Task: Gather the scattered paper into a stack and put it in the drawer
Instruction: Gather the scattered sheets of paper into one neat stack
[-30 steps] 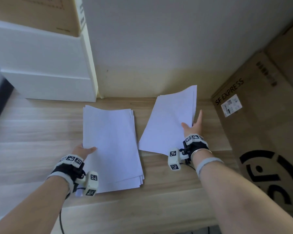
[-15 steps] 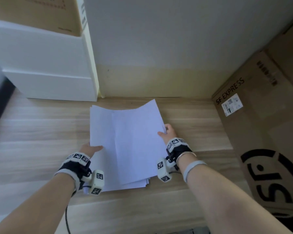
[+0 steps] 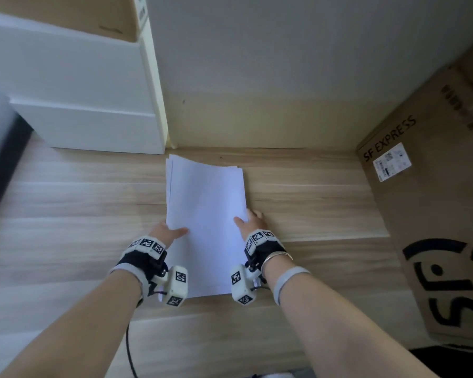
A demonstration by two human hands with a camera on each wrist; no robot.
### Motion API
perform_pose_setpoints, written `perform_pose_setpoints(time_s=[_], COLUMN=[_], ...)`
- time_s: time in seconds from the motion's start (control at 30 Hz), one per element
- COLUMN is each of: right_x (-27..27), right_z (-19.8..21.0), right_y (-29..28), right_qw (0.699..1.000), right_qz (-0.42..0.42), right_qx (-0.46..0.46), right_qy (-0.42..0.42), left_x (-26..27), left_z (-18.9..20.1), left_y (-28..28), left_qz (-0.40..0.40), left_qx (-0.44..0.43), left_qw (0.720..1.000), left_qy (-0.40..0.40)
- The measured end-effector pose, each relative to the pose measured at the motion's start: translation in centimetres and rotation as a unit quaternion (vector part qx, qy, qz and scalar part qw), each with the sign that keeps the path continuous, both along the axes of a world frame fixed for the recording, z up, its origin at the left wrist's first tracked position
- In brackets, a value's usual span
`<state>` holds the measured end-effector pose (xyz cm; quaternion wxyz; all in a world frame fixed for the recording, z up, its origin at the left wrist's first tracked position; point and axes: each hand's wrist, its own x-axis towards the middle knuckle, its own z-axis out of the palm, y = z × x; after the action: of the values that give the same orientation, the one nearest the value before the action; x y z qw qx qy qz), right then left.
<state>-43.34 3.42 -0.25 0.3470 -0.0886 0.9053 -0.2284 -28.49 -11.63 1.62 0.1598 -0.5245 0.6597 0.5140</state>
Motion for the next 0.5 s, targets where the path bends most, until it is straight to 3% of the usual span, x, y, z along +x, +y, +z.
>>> perform_pose_setpoints(time_s=[0.13,0.23,0.37,0.5], right_x=[-1.4,-2.9,-4.1,-3.7], right_z=[0.8,3.4,9.2,13.6], right_y=[0.8,0.8,0.0,-0.7], right_qw=[0.988,0.968,0.935,0.908], right_qz=[-0.099,-0.155,-0.149,-0.142], right_qx=[-0.105,-0.191,-0.320,-0.394], right_qy=[-0.061,-0.049,0.015,0.025], left_x=[-0.7,-1.7,-2.9,-3.4], left_z=[1.2,3.5,7.1,9.6], left_y=[0.1,-0.2,-1.2,-2.1], left_qz=[0.014,0.035,0.091,0.126], left_qx=[-0.019,-0.034,-0.037,-0.031], left_qw=[1.000,0.995,0.970,0.938], left_qy=[0.012,0.088,0.224,0.322])
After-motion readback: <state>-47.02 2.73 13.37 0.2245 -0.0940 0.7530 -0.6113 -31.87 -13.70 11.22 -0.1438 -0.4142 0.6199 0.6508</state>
